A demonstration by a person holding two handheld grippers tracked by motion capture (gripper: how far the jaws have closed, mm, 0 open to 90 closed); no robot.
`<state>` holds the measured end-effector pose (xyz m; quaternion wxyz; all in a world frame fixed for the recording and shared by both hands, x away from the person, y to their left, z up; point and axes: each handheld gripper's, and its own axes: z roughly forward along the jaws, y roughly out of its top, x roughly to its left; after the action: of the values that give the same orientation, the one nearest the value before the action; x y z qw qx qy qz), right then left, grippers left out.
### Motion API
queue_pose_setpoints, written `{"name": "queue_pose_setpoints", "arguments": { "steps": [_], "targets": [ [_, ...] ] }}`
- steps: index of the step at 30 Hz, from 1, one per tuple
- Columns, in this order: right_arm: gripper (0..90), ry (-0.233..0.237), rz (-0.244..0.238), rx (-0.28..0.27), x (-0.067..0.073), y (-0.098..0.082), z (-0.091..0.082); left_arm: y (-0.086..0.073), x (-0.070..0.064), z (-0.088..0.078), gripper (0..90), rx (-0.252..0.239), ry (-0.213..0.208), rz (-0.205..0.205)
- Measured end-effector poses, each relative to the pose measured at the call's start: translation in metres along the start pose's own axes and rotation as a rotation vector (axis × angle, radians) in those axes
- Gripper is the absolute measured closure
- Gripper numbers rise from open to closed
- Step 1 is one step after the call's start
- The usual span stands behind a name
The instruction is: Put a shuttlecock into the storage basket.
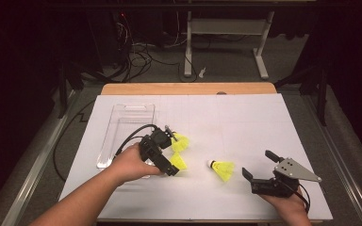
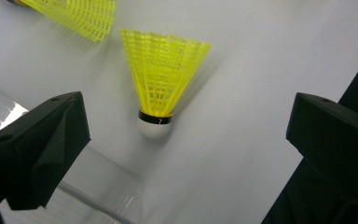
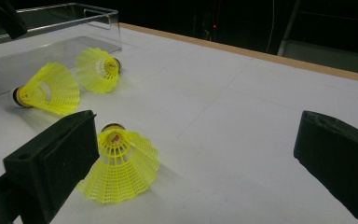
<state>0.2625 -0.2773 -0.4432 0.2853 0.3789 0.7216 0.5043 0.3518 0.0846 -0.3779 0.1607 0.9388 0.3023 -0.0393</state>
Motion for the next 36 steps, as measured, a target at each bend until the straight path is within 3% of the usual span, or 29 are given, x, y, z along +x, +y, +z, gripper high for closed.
{"name": "queue_pose_setpoints", "arguments": {
  "steps": [21,36],
  "targets": [
    [0.2,0.001,-0.002,-0.003,0.000,0.000,0.000,0.003,0.002,0.027,4.7,0.082,0.030,0.037],
    [0.2,0.000,-0.005,-0.004,0.001,0.001,-0.001,0.002,0.003,0.034,9.0,0.116,0.049,0.042]
  ]
}}
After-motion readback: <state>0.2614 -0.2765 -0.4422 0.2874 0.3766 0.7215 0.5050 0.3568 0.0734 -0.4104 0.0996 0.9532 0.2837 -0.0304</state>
